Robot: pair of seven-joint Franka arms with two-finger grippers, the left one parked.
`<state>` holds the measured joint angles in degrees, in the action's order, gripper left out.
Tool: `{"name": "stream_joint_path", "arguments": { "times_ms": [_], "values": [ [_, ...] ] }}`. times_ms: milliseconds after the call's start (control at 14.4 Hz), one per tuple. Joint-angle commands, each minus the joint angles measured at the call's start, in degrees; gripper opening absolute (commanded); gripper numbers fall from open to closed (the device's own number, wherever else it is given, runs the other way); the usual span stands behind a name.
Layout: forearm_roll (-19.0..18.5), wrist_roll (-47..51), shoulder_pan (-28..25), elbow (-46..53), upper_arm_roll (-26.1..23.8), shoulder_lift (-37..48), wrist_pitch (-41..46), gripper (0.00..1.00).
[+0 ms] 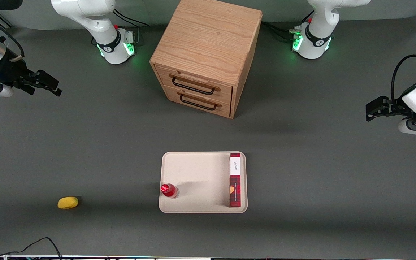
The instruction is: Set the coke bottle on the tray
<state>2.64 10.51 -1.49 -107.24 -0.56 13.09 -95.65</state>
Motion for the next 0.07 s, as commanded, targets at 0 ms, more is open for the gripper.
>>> {"name": "stream_joint_path", "arguments": {
  "times_ms": [0],
  "values": [
    [1.22,2.15,-0.36,8.07,0.21,-4.11,6.42,1.0]
  ]
}}
